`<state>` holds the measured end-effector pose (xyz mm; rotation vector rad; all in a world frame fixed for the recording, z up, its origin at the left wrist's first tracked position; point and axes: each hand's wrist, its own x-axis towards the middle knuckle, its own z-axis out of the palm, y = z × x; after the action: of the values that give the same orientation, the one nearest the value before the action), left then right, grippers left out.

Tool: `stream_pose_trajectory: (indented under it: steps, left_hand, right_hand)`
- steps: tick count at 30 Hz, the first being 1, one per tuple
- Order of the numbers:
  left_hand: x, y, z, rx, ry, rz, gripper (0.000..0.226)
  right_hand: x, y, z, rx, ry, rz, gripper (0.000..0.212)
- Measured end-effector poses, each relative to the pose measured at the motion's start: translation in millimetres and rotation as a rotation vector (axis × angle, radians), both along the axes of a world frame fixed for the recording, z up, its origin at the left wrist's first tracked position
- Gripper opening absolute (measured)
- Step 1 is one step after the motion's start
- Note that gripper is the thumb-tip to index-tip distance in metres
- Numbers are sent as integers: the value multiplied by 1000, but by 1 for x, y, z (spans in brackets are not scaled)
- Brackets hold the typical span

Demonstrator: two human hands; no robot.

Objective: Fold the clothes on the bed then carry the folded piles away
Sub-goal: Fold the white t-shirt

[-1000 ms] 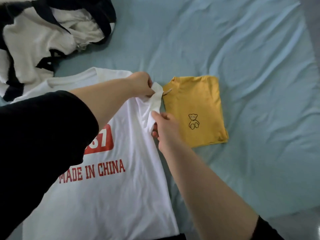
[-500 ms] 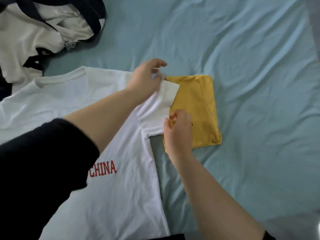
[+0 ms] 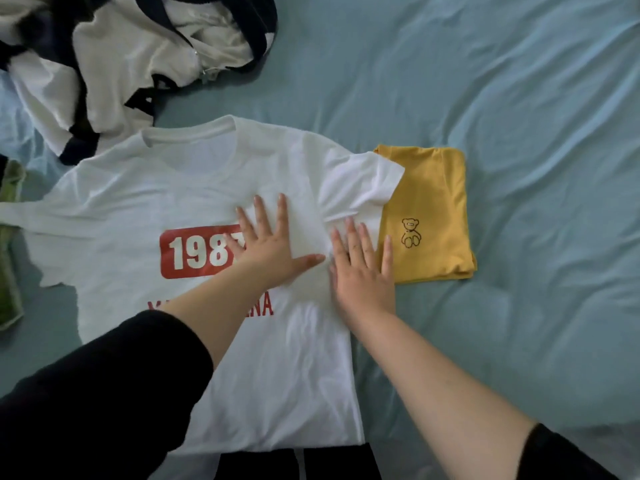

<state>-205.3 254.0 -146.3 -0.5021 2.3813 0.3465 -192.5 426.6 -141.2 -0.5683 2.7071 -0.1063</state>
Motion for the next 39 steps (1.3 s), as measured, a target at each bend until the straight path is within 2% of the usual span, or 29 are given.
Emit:
stream_pose_trajectory:
  steps: [3,5,8,12,15,17,19,22,26,30,35,37,39]
  left_hand:
    - [51,-11,3,9,68,-149,104]
    - [107,-18,6,-4,34,-243,100]
    - [184,-29,13,25,-74,-352,97]
    - [242,-40,30,74,-203,-463,103]
    - [266,-42,45,147,-251,-450,93]
    - [275,-40,53,200,-276,-414,87]
    - [285,-37,56,244,-288,-396,84]
    - [298,-25,56,259,-234,-361,78]
    - [311,1,55,248,-19,-253,68]
    - [322,29,54,317,137,-194,62]
    - [328,70,50,349,129,-254,77]
    - [328,82,45,326,177,-245,64]
    - [326,87,41,336,234,-186,40]
  right_hand:
    - [51,-6,3,-18,-77,253,61]
    - [87,3,-1,88,-195,280,66]
    - [128,15,1,147,-260,102,70]
    - [173,21,24,-24,-361,-187,77]
    - [197,27,39,-283,-330,-624,64]
    - [206,31,45,-339,-405,-920,52]
    - [212,36,46,-332,-536,-1098,33]
    - [219,43,39,-355,-584,-1190,23]
    - [238,45,34,-292,-626,-1043,13]
    - [259,52,38,-482,-632,-1170,17]
    - [268,63,49,-719,-713,-1362,14]
    - [267,68,53,-809,-764,-1436,14]
    - [264,73,54,-887,-815,-1495,15]
